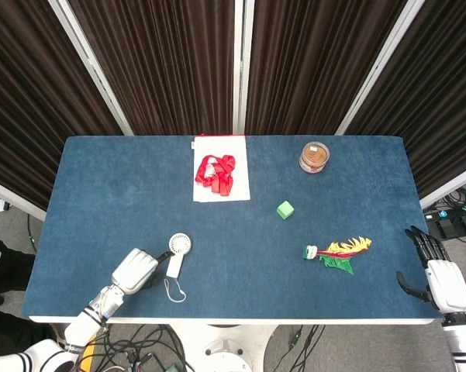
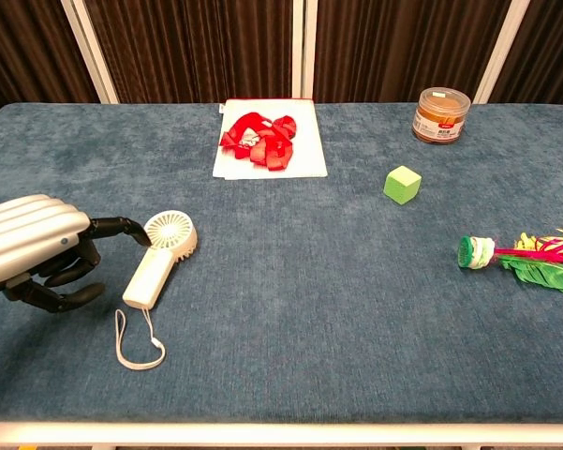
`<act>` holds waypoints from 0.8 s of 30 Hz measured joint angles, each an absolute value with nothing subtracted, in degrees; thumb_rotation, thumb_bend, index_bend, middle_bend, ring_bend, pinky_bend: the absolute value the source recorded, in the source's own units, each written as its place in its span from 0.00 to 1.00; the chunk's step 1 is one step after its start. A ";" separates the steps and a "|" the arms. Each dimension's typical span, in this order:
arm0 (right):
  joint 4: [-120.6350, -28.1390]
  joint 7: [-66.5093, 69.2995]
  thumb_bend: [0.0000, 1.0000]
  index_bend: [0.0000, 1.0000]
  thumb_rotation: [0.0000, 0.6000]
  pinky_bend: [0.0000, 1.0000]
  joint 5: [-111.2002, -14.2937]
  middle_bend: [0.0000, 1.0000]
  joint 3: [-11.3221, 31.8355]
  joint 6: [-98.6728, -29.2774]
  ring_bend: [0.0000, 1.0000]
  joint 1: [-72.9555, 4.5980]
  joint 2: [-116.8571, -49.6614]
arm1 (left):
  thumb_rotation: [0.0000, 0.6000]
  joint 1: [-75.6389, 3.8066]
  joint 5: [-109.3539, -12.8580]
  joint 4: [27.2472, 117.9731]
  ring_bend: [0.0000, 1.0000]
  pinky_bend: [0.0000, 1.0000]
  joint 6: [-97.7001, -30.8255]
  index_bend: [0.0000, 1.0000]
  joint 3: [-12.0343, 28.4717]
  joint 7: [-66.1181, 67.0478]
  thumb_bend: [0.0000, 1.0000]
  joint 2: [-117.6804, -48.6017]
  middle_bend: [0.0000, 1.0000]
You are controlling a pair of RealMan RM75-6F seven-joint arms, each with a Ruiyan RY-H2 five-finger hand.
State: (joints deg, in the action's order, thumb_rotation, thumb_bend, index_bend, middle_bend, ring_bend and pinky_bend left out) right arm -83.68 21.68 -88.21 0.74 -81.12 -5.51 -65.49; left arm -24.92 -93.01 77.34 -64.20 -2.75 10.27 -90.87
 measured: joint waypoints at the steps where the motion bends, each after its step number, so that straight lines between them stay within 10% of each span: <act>1: -83.73 21.68 0.31 0.00 1.00 0.00 -88.26 0.00 0.74 -81.22 0.00 -5.48 -65.43 | 1.00 -24.96 -92.95 77.32 0.78 0.72 -64.19 0.24 -2.77 10.31 0.42 -90.94 0.86; 24: -82.97 22.11 0.31 0.00 1.00 0.00 -88.10 0.00 0.64 -81.05 0.00 -5.28 -65.63 | 1.00 -25.40 -92.10 76.34 0.78 0.72 -64.33 0.24 -3.61 11.11 0.42 -92.18 0.86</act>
